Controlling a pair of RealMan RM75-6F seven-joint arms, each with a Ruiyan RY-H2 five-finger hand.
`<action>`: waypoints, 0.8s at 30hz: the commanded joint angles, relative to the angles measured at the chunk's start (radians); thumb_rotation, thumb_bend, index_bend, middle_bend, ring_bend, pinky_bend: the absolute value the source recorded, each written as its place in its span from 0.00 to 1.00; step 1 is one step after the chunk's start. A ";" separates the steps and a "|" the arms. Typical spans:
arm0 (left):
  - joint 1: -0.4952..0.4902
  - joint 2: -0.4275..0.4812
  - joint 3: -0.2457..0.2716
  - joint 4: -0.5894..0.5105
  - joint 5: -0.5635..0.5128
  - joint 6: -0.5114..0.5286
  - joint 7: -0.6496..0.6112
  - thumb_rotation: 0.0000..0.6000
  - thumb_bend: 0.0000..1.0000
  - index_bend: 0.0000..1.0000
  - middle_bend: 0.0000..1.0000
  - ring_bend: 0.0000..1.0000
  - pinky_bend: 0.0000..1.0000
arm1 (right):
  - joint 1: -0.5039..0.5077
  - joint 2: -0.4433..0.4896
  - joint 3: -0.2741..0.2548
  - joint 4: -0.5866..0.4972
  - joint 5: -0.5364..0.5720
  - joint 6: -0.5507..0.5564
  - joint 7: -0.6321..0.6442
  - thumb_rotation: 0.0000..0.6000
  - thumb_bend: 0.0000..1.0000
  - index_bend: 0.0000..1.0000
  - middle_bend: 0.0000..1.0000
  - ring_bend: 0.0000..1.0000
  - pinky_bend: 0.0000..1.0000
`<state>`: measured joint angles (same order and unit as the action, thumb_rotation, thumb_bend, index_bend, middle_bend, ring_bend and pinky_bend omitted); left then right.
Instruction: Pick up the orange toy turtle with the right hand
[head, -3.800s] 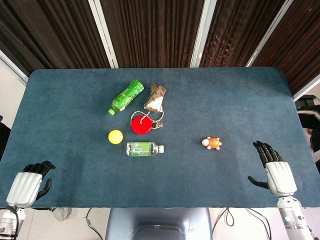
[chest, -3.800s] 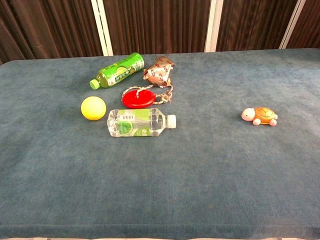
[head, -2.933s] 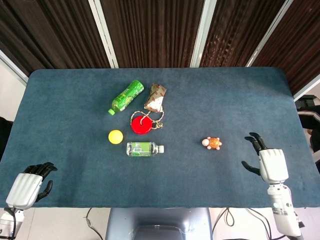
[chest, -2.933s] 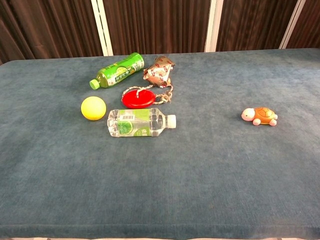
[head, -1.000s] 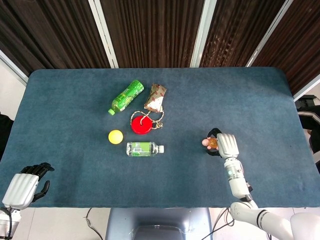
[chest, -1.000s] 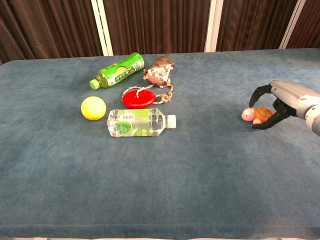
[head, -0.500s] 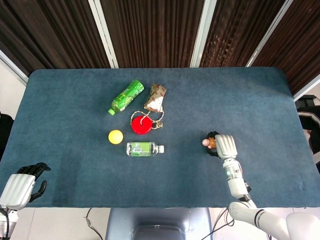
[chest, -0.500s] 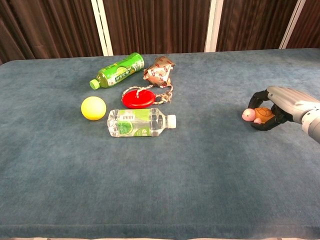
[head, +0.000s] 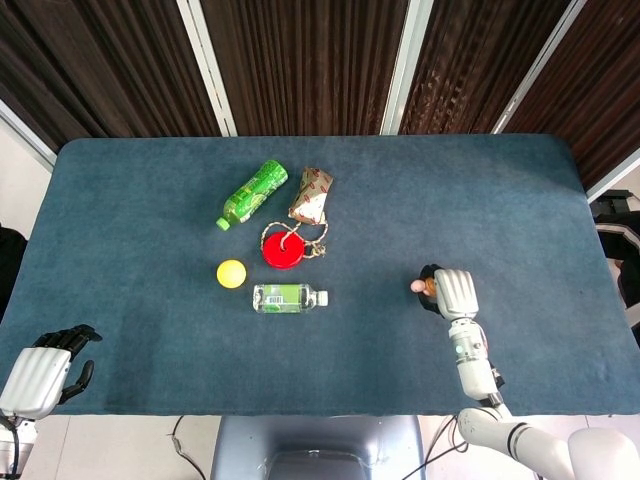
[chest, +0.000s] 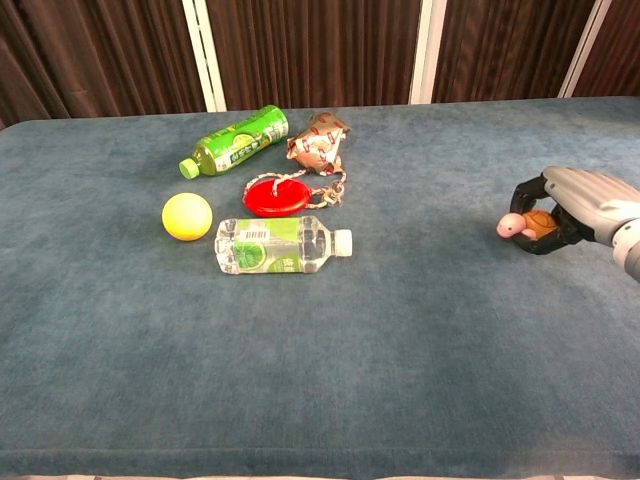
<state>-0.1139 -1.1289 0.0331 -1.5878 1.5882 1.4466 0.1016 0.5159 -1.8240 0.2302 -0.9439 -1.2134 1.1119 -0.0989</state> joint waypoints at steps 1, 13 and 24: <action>-0.001 -0.001 0.000 0.000 0.000 -0.001 0.001 1.00 0.49 0.35 0.27 0.32 0.36 | -0.004 -0.007 -0.006 0.011 -0.027 0.029 0.021 1.00 0.46 0.96 0.84 1.00 1.00; -0.001 0.000 0.002 -0.001 0.006 -0.001 0.001 1.00 0.49 0.35 0.27 0.32 0.36 | -0.016 0.014 -0.017 -0.022 -0.046 0.028 0.039 1.00 0.46 0.89 0.83 1.00 1.00; -0.002 0.000 0.002 -0.004 0.005 -0.005 0.007 1.00 0.48 0.35 0.27 0.32 0.36 | -0.028 0.092 -0.037 -0.137 -0.028 -0.032 0.001 1.00 0.11 0.18 0.40 1.00 1.00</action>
<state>-0.1166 -1.1285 0.0349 -1.5913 1.5931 1.4411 0.1075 0.4918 -1.7419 0.1960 -1.0679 -1.2415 1.0813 -0.0954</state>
